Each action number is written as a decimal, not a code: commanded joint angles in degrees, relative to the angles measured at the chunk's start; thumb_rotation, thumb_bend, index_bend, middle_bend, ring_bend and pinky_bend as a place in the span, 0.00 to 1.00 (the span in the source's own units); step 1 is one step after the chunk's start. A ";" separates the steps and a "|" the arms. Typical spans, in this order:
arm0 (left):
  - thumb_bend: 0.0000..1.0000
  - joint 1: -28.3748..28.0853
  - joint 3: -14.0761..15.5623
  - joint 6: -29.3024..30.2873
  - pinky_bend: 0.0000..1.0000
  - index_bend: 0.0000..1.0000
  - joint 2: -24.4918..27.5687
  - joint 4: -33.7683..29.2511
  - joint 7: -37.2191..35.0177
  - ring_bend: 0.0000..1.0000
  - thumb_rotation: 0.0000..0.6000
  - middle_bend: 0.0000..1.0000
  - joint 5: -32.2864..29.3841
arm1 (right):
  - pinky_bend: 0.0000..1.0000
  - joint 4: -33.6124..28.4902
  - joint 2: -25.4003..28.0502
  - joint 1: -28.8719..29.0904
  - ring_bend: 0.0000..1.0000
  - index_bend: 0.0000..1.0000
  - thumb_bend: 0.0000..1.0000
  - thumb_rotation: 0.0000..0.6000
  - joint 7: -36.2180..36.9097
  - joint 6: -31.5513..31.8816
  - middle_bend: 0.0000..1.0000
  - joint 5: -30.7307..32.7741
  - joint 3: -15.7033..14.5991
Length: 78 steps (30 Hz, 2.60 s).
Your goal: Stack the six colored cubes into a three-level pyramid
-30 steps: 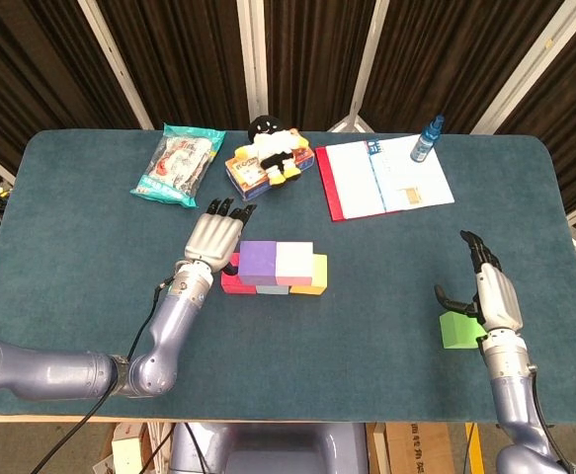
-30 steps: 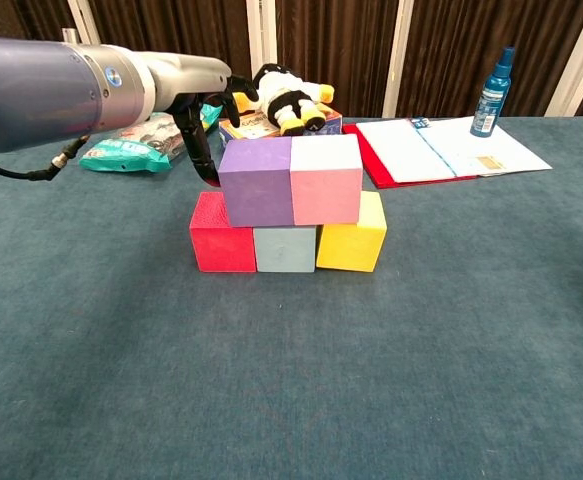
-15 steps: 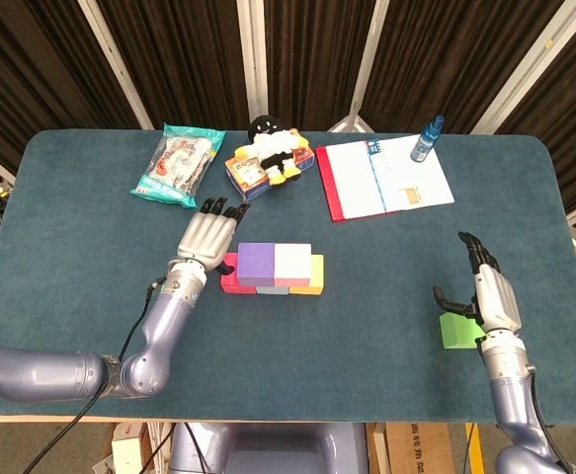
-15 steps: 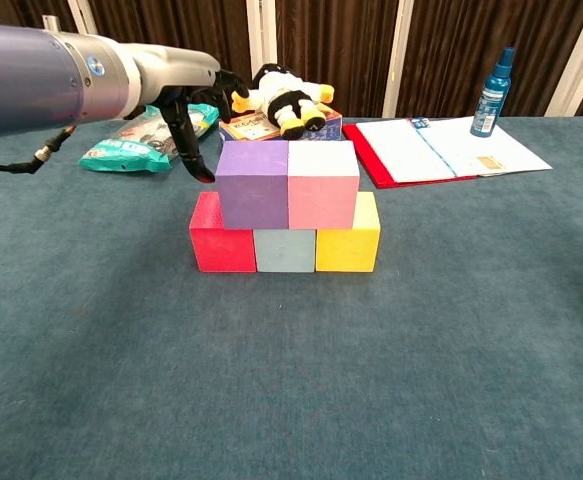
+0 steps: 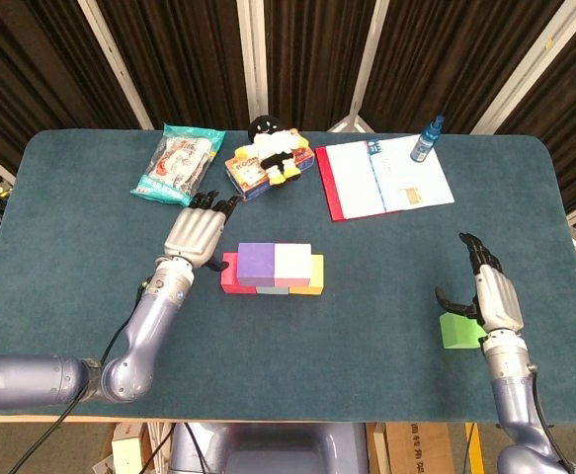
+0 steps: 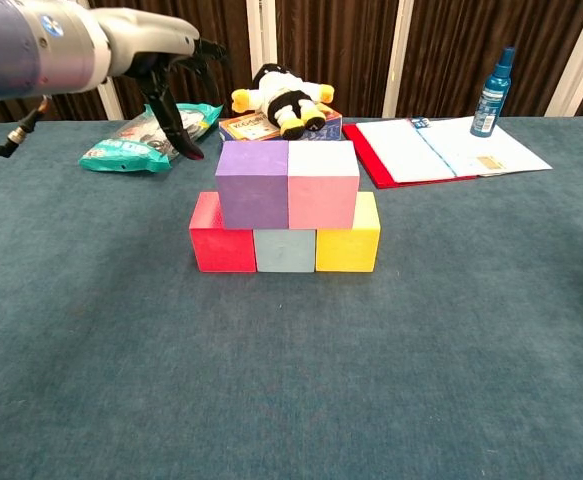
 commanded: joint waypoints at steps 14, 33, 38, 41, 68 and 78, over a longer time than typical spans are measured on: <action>0.14 17.23 7.75 16.52 0.00 0.00 11.89 -16.02 -10.12 0.00 1.00 0.09 21.06 | 0.00 0.59 0.05 0.55 0.00 0.00 0.36 1.00 -6.26 2.07 0.00 -1.91 -2.14; 0.05 33.44 13.82 23.09 0.00 0.00 19.33 -17.80 -21.34 0.00 1.00 0.06 37.97 | 0.00 -3.19 7.45 1.04 0.00 0.00 0.28 1.00 -18.01 -3.24 0.00 -3.23 -10.24; 0.05 34.27 12.97 21.92 0.00 0.00 19.71 -17.86 -21.72 0.00 1.00 0.06 38.12 | 0.00 -2.34 8.09 1.59 0.00 0.00 0.28 1.00 -18.81 -5.18 0.00 -2.12 -11.29; 0.05 34.80 12.27 21.61 0.00 0.00 19.85 -17.98 -21.69 0.00 1.00 0.06 38.41 | 0.00 -1.32 8.24 1.79 0.00 0.00 0.28 1.00 -19.01 -6.39 0.00 -1.49 -12.08; 0.05 37.83 8.48 18.60 0.00 0.00 18.75 -18.08 -20.12 0.00 1.00 0.06 39.58 | 0.00 7.28 4.52 1.78 0.00 0.00 0.28 1.00 -17.97 -9.49 0.14 -3.11 -15.21; 0.05 38.49 7.59 18.13 0.00 0.00 18.76 -18.05 -20.30 0.00 1.00 0.06 39.88 | 0.00 4.70 5.71 0.64 0.00 0.00 0.28 1.00 -17.84 -5.64 0.14 -5.15 -14.60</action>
